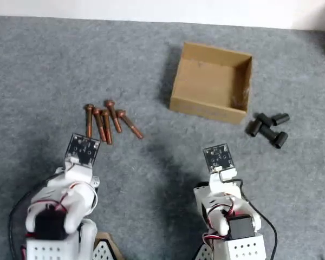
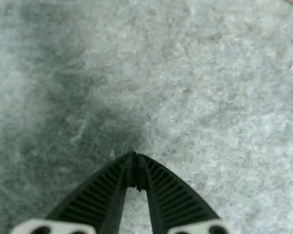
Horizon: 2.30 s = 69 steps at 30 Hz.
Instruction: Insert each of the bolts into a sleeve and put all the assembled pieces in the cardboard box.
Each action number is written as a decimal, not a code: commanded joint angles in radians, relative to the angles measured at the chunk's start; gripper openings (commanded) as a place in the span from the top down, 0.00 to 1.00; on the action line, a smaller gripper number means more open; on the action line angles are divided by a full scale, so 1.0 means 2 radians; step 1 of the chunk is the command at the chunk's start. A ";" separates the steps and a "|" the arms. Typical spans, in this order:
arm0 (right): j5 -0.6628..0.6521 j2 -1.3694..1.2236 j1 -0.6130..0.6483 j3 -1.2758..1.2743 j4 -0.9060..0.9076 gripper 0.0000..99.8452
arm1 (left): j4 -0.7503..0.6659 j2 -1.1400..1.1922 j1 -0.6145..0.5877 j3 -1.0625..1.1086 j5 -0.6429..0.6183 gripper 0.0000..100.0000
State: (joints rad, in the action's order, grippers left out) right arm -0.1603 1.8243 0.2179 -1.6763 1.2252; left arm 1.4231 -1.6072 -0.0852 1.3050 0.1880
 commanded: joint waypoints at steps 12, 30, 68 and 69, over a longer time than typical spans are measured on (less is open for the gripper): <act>-0.003 0.004 0.003 -0.074 -0.008 1.00 | -0.163 0.470 -0.031 -0.198 0.002 0.93; -0.004 0.004 0.002 -0.074 -0.008 1.00 | -0.219 0.855 -0.050 -0.494 -0.051 0.81; -0.004 0.004 0.002 -0.074 -0.008 1.00 | -0.045 1.190 -0.104 -0.879 -0.088 0.99; -0.004 0.004 0.002 -0.074 -0.008 1.00 | -0.044 1.190 -0.103 -0.877 -0.088 1.00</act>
State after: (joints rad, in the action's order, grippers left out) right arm -0.1603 1.8243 0.2209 -1.6763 1.2252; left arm 1.3157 0.7695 -0.2509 -0.4595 0.0146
